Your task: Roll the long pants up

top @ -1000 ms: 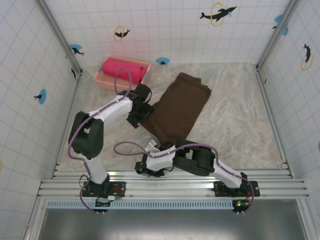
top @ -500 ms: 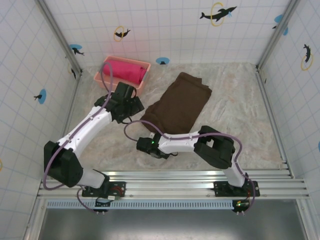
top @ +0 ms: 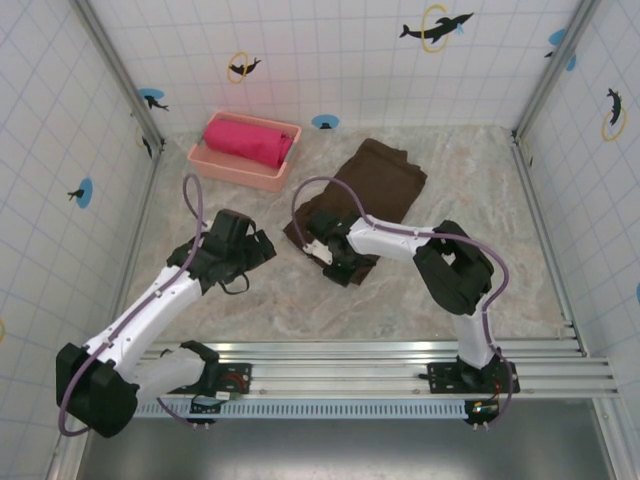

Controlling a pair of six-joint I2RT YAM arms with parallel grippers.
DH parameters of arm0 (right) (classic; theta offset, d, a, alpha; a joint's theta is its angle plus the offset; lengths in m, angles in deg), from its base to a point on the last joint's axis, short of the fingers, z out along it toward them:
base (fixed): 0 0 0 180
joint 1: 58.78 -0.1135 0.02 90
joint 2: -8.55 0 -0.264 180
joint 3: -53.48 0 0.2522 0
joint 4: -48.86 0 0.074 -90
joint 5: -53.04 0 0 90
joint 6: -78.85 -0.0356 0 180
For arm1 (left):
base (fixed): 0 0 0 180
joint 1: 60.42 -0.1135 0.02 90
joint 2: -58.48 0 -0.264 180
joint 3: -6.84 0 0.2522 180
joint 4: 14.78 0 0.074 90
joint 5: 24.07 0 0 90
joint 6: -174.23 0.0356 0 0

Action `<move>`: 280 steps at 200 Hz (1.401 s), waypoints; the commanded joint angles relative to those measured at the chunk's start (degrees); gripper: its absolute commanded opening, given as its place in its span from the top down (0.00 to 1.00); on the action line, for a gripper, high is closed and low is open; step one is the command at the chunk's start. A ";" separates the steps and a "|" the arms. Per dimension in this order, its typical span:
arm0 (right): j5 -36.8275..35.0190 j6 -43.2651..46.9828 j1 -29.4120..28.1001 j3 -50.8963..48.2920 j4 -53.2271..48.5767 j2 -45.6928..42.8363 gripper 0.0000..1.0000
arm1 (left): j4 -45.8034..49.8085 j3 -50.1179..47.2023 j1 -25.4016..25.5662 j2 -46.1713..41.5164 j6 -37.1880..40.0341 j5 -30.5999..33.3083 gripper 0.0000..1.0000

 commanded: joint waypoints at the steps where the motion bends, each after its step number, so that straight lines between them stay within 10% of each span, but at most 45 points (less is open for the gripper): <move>1: 8.35 3.68 1.36 0.35 -3.62 4.76 1.00 | -10.38 -4.63 1.50 -1.13 -4.06 -1.86 0.03; 115: 19.33 3.23 3.49 0.90 -4.55 6.08 1.00 | -89.12 -24.96 1.47 29.40 -25.83 -1.96 0.03; 220: 20.61 2.24 4.44 3.47 -4.27 6.66 1.00 | -100.89 -18.63 1.13 51.98 -30.41 -8.44 0.03; 280: 20.27 1.88 6.17 4.86 -2.79 7.32 1.00 | -91.76 -19.75 -0.68 50.03 -23.40 -16.08 0.25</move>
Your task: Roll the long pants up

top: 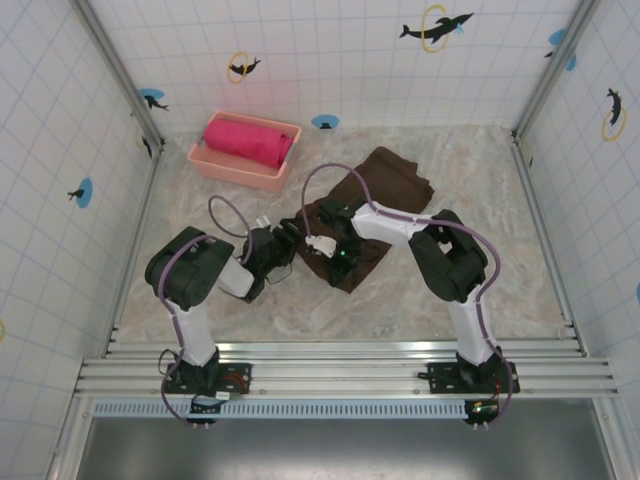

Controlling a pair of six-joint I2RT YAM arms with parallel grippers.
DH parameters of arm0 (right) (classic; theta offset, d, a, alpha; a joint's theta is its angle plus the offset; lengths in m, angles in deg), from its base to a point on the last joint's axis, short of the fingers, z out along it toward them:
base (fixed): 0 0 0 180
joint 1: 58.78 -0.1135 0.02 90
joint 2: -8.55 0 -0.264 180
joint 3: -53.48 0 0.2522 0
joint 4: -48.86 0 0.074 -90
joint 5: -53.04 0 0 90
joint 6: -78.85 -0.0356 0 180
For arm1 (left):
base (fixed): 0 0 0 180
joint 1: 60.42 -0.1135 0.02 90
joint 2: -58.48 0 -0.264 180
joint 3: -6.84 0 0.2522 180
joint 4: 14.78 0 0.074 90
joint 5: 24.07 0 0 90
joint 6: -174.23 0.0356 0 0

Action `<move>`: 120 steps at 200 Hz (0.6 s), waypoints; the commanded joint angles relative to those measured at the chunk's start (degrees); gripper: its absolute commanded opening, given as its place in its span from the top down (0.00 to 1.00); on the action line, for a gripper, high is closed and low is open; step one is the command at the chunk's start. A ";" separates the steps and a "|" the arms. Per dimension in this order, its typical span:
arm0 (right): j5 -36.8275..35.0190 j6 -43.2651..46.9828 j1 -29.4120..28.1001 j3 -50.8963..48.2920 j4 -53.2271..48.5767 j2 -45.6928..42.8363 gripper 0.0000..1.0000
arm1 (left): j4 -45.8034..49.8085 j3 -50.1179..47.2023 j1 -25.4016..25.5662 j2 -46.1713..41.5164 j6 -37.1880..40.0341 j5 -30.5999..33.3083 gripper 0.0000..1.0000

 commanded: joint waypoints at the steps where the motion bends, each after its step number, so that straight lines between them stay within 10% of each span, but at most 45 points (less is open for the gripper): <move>1: -1.66 -0.09 0.62 0.74 0.73 2.81 1.00 | 9.35 -1.51 -0.17 2.36 3.33 -5.37 0.25; 84: -3.24 2.59 2.25 0.28 -0.02 1.92 1.00 | 17.16 4.01 -4.16 7.56 11.44 -14.80 0.24; 108: -3.26 3.04 2.55 0.81 -0.20 2.26 1.00 | 21.81 7.13 -5.90 7.85 16.07 -18.70 0.58; 120: -3.28 3.20 2.71 0.99 -0.21 2.41 1.00 | 24.16 8.47 -6.79 8.31 18.44 -20.71 0.93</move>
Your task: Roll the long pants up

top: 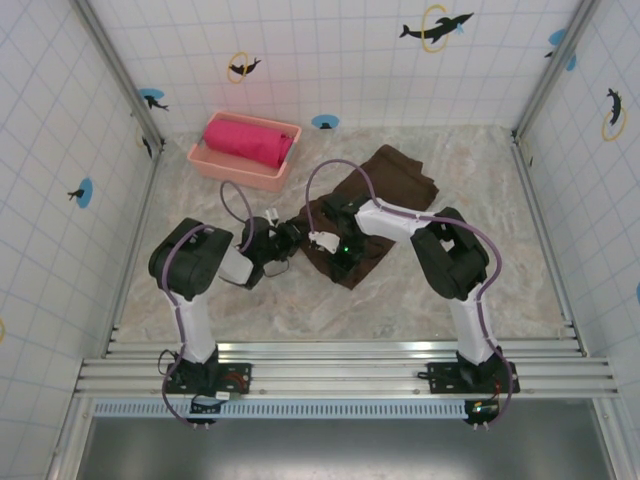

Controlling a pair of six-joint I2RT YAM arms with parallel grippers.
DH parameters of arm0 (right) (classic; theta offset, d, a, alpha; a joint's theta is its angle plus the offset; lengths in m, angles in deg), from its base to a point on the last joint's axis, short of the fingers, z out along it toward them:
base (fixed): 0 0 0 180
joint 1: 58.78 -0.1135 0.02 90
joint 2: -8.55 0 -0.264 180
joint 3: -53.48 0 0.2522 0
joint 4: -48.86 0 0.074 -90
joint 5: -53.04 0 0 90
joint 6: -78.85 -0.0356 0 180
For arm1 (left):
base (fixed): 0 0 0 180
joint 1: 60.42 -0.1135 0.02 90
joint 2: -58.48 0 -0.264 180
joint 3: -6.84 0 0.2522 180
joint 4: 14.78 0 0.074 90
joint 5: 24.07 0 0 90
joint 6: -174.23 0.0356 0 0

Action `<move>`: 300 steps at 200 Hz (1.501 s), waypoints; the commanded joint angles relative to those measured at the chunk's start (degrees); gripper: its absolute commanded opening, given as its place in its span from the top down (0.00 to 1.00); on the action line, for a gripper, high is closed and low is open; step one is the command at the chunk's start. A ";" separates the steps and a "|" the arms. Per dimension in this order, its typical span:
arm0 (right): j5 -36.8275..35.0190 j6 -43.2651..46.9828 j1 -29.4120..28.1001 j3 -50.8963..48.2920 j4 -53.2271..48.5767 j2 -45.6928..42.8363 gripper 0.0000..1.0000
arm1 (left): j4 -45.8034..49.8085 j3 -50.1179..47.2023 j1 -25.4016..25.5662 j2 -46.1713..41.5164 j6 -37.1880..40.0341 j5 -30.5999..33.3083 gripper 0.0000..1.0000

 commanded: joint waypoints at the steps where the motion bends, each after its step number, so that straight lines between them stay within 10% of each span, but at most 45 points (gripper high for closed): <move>1: -3.31 1.28 0.83 0.73 -0.26 2.21 1.00 | 16.36 1.31 -1.66 3.67 7.65 -5.04 0.97; 72: -5.57 1.73 2.04 -0.68 -0.85 -0.82 1.00 | 42.81 2.77 -3.91 -5.16 17.34 -2.33 1.00; 94: -9.97 1.40 3.25 -2.12 -1.01 -5.11 0.68 | 53.70 2.57 -3.93 -10.54 18.85 0.52 1.00; 144: -19.37 -1.93 2.01 -5.86 -0.55 -19.30 0.37 | 81.24 5.93 -3.92 -23.37 21.09 9.56 1.00; 187: -31.25 -8.03 -12.02 -9.79 1.40 -26.72 0.33 | 95.90 12.51 -3.04 -26.00 18.13 14.75 1.00; 236: -56.51 -18.57 -31.06 -8.01 5.01 -22.45 0.00 | 108.51 24.05 -0.47 -18.46 14.22 15.30 1.00; 300: -76.22 -26.20 -44.37 5.06 -0.96 -10.03 0.01 | 124.04 37.20 1.52 -9.06 3.95 13.57 1.00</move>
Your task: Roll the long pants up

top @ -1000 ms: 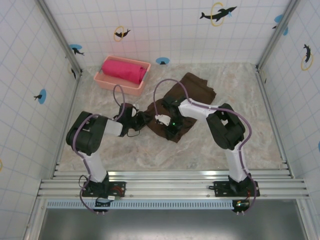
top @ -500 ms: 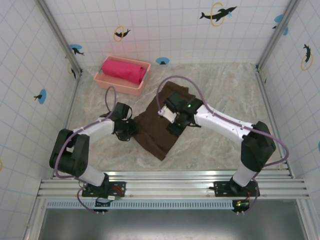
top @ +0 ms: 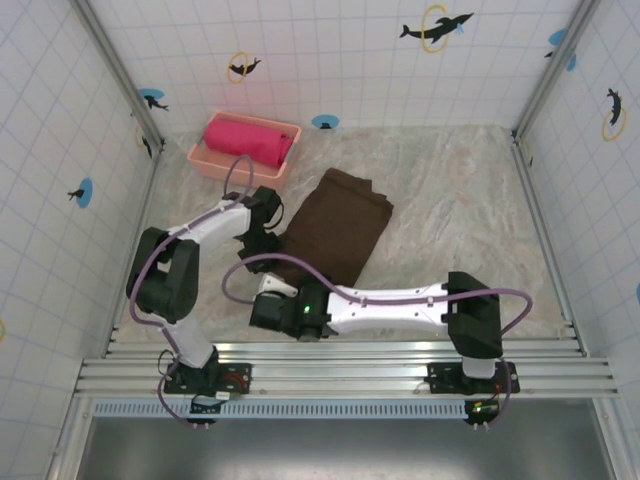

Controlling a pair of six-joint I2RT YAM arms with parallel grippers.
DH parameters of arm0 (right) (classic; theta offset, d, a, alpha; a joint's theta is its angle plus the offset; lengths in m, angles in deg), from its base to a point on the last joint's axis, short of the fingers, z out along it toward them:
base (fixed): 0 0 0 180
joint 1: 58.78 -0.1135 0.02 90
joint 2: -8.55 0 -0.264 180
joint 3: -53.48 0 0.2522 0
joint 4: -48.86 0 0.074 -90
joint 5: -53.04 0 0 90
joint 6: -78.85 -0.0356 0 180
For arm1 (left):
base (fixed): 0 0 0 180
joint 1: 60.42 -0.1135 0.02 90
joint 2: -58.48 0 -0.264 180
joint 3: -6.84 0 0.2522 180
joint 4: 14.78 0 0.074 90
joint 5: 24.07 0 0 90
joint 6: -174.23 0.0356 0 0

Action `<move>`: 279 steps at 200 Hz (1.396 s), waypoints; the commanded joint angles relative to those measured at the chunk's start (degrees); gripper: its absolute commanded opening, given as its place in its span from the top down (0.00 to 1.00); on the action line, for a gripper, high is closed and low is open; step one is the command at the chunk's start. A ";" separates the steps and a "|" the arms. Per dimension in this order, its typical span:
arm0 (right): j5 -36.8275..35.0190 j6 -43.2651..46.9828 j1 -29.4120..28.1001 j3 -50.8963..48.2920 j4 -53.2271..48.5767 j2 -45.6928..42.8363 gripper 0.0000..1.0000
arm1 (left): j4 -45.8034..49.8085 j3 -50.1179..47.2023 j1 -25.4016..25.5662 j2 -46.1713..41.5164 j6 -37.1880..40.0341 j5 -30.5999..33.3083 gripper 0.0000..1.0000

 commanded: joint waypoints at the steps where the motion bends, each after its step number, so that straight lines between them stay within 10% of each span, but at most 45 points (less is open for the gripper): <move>1: -10.09 -4.57 -2.28 4.30 -2.86 3.41 0.01 | 11.61 3.66 0.15 2.54 -6.22 -0.88 1.00; 212: -27.83 -16.64 -2.73 0.10 -9.88 21.81 0.01 | 29.32 22.87 0.21 23.56 -6.30 2.19 1.00; 236: -29.05 -17.37 -2.48 -0.27 -9.97 23.63 0.15 | 27.82 21.31 0.14 22.60 -6.02 2.21 1.00; 266: -28.31 -17.99 -2.00 -0.55 -9.92 26.41 0.99 | 23.08 18.40 0.24 19.52 -3.27 3.16 1.00; 279: -27.35 -18.53 -1.89 -1.69 -9.27 25.87 1.00 | 19.52 15.63 0.28 16.80 -1.99 4.25 1.00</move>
